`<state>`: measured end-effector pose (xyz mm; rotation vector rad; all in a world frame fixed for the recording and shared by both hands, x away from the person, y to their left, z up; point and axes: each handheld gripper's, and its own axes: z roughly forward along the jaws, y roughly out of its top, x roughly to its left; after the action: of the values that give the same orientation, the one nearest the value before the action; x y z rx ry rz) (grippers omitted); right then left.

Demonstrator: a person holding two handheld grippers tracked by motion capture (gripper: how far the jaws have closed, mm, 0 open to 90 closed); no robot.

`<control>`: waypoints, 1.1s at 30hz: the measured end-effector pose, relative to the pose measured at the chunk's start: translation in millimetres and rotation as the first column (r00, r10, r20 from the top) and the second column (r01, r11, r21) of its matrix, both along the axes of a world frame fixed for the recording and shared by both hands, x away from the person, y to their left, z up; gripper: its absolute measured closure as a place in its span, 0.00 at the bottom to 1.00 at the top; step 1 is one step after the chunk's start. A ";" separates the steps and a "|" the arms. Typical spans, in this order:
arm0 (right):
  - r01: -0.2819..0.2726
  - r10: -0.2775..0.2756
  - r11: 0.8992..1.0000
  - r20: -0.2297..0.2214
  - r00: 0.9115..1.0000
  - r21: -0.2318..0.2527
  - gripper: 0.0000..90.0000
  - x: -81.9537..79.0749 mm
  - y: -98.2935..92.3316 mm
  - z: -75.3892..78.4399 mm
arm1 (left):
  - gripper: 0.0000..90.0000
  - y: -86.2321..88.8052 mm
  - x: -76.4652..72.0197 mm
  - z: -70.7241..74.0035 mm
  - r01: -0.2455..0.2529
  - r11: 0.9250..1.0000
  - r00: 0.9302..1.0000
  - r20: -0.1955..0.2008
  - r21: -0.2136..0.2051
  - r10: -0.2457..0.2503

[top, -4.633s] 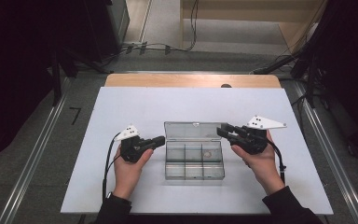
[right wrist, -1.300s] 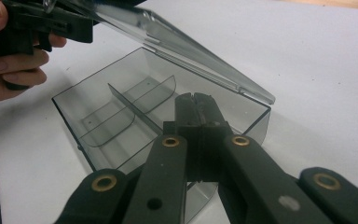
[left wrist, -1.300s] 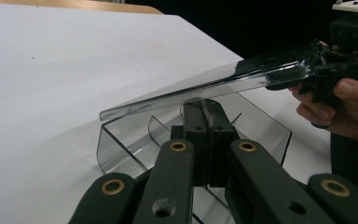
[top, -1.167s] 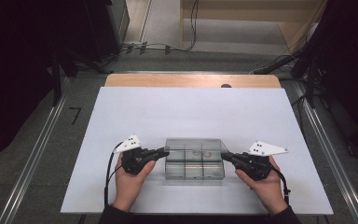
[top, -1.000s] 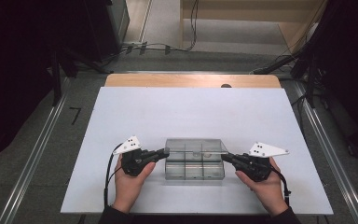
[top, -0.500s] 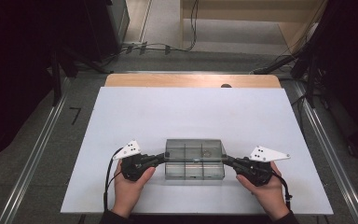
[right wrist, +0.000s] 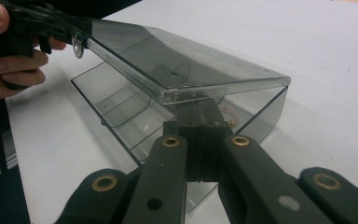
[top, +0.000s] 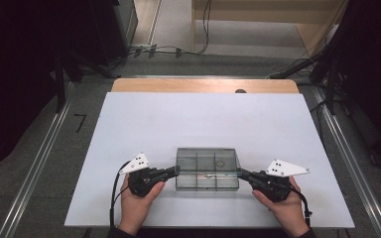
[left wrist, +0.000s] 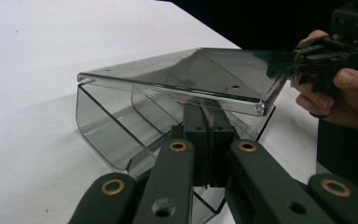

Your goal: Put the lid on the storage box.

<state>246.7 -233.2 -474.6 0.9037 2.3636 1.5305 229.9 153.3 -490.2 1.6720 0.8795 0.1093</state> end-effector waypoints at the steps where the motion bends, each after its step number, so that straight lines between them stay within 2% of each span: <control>1: -0.001 0.001 1.000 0.005 1.000 -0.001 0.97 -0.3 -0.1 -0.5 | 0.99 0.1 -0.5 -0.4 0.000 1.000 1.000 0.002 0.004 0.000; 33: -0.005 0.004 0.999 -0.019 1.000 -0.040 0.97 -19.4 -7.2 -16.7 | 0.99 4.1 -20.0 -11.3 -0.001 0.999 0.999 -0.039 0.051 0.003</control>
<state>227.3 -240.4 -491.2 0.9083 2.4020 1.4765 209.9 157.4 -501.5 1.7263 0.9145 0.1015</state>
